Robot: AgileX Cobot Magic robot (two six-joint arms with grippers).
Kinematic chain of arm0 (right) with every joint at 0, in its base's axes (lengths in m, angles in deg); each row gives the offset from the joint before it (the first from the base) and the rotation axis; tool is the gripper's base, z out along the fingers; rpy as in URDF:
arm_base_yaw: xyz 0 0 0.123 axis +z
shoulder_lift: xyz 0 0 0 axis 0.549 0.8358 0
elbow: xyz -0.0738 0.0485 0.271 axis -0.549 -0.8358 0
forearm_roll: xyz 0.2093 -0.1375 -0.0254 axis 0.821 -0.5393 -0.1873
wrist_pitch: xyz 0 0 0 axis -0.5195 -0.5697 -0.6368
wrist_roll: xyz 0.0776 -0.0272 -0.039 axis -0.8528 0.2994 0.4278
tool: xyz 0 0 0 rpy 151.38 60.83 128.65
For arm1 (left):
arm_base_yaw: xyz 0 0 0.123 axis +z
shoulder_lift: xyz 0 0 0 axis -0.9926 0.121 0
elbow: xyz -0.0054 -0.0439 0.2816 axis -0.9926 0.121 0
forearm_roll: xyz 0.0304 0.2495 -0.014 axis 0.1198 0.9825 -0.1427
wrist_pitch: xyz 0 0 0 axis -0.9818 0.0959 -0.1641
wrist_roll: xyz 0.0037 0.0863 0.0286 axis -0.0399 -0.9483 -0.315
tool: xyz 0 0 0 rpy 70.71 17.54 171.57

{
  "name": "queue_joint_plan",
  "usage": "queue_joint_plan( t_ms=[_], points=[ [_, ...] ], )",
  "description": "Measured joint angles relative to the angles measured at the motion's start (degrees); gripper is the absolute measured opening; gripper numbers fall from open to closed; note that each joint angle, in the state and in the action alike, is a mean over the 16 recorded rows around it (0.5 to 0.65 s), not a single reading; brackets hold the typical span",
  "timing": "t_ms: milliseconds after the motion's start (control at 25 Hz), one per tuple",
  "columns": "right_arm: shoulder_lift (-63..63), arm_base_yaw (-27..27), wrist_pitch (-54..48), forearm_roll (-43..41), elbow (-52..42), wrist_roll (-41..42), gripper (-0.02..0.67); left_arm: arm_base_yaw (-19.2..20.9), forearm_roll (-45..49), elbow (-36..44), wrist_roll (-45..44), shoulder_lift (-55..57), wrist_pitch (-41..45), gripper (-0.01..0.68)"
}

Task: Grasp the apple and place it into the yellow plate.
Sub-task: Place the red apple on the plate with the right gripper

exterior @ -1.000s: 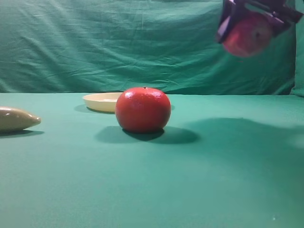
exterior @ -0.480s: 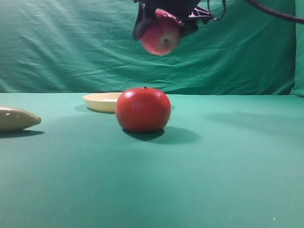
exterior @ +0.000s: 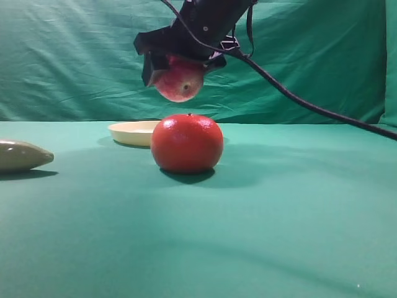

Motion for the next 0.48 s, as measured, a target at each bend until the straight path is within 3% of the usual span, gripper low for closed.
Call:
queue_joint_plan(
  t_ms=[160, 480],
  points=[
    [-2.54, -1.23, -5.88, -0.62, 2.25, 0.10, 0.508, 0.00, 0.00, 0.00, 0.00, 0.00, 0.00, 0.157],
    [-13.21, -5.93, -24.70, -3.18, 4.66, -3.92, 0.192, 0.00, 0.00, 0.00, 0.00, 0.00, 0.00, 0.157]
  ],
)
